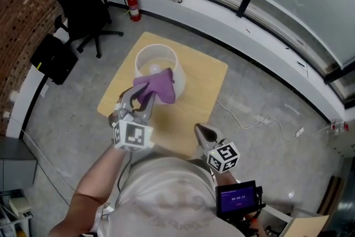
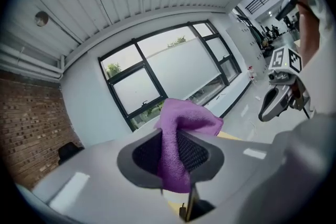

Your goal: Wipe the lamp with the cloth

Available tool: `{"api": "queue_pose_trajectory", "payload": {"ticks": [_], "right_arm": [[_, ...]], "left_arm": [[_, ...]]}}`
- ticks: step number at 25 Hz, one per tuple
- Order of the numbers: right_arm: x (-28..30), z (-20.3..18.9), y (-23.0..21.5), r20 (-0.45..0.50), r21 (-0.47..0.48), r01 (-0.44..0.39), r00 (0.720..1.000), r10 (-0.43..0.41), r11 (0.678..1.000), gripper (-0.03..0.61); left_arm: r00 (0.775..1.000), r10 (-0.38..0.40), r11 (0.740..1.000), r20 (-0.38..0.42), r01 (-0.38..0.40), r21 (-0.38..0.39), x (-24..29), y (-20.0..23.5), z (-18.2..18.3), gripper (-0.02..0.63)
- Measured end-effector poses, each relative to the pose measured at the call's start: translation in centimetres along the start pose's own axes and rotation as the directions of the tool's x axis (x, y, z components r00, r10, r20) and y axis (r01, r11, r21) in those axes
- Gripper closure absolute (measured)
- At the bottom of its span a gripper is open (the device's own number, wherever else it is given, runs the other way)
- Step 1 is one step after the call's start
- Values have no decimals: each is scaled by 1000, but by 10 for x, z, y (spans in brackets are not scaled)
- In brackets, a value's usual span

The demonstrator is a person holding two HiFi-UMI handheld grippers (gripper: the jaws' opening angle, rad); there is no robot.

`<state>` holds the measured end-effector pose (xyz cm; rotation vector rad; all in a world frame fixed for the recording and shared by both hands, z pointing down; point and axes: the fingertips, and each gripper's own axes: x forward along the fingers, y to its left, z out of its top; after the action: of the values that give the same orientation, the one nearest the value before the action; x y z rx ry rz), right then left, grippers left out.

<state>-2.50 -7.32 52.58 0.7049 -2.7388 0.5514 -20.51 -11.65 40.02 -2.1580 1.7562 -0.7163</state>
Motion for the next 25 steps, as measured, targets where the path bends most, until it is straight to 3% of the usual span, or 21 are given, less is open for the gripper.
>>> {"api": "queue_pose_trajectory", "payload": {"ticks": [7, 11, 20, 22, 25], "right_arm": [[-10, 0, 1, 4, -4, 72, 997, -72, 997, 565], [-10, -2, 5, -1, 2, 97, 995, -97, 995, 565], [-4, -2, 22, -17, -2, 114, 993, -114, 993, 565], [-3, 0, 25, -22, -7, 115, 993, -115, 993, 565], [-2, 1, 27, -29, -12, 121, 992, -121, 993, 565]], "left_arm": [[994, -109, 993, -10, 110, 33, 8, -39, -28, 540], [981, -188, 981, -56, 190, 26, 10, -63, -56, 540], [910, -379, 924, -171, 381, -22, 7, -118, -115, 540], [916, -375, 927, -142, 372, -46, 0, -113, -110, 540], [944, -325, 942, -49, 319, -103, -10, -89, -85, 540]]}}
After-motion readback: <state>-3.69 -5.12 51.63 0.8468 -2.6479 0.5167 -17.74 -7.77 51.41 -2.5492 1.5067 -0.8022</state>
